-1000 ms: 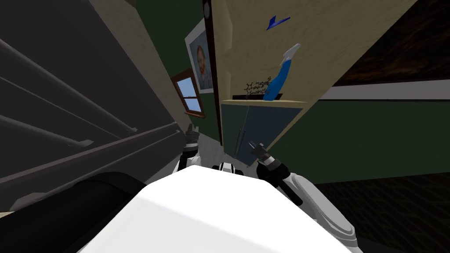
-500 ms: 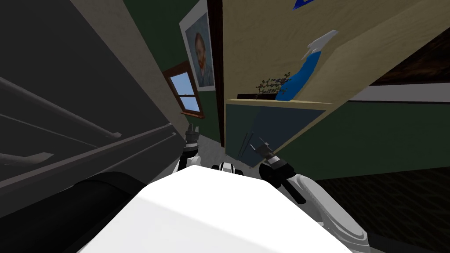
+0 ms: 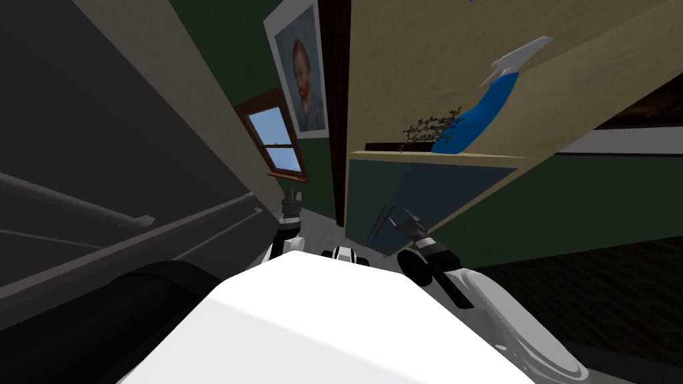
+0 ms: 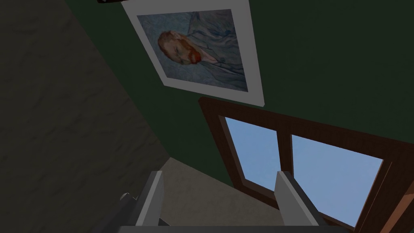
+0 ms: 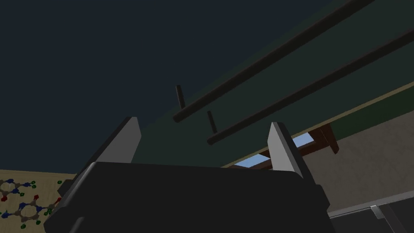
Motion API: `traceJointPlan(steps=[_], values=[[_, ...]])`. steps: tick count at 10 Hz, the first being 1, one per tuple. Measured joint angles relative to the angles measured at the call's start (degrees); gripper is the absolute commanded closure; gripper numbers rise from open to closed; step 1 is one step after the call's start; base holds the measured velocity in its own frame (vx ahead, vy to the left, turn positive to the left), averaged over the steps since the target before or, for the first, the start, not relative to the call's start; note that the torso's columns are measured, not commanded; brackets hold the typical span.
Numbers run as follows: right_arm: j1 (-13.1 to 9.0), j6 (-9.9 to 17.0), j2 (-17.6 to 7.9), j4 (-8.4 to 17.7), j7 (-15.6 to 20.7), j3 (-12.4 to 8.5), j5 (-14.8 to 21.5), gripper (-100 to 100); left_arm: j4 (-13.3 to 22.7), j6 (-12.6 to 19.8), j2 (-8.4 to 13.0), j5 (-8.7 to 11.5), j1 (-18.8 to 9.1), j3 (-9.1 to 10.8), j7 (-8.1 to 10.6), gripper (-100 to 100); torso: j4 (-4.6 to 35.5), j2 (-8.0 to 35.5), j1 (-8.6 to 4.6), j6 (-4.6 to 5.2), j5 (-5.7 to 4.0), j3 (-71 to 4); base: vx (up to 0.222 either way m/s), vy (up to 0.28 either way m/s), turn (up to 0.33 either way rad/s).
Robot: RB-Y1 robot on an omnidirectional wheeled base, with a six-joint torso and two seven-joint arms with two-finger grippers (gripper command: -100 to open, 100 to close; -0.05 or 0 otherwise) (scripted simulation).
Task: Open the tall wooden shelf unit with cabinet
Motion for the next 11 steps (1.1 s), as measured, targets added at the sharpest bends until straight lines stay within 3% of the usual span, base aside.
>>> traceJointPlan(steps=[6, 9, 10, 11], values=[[1.28, 5.23, -0.26, 1.40, -0.70, -5.18, -0.30, -100, 0.00, 0.00, 0.00, 0.00, -0.01, 0.00, 0.00, 0, 0.01, 0.04, -0.12, 0.00, -0.04, 0.02, 0.054, 0.163, -0.106], [1.77, 6.96, -1.96, 1.00, -1.67, -6.03, -0.60, -100, 0.00, 0.00, 0.01, 0.00, 0.00, 0.01, 0.00, 0, -0.04, -0.20, -0.15, 0.00, -0.05, -0.10, 0.074, 0.038, -0.010], [1.80, 7.03, -2.08, 0.95, -1.83, -6.11, -0.65, 100, 0.00, 0.00, 0.02, 0.00, 0.00, 0.01, 0.00, 0, -0.03, -0.03, -0.10, 0.00, -0.03, -0.04, 0.011, 0.003, 0.002], [1.79, 7.02, -2.07, 0.95, -1.81, -6.10, -0.64, 100, 0.00, 0.00, 0.02, 0.00, -0.01, 0.01, 0.00, 0, 0.05, 0.19, -0.06, 0.01, -0.02, 0.12, -0.070, -0.110, 0.065]])
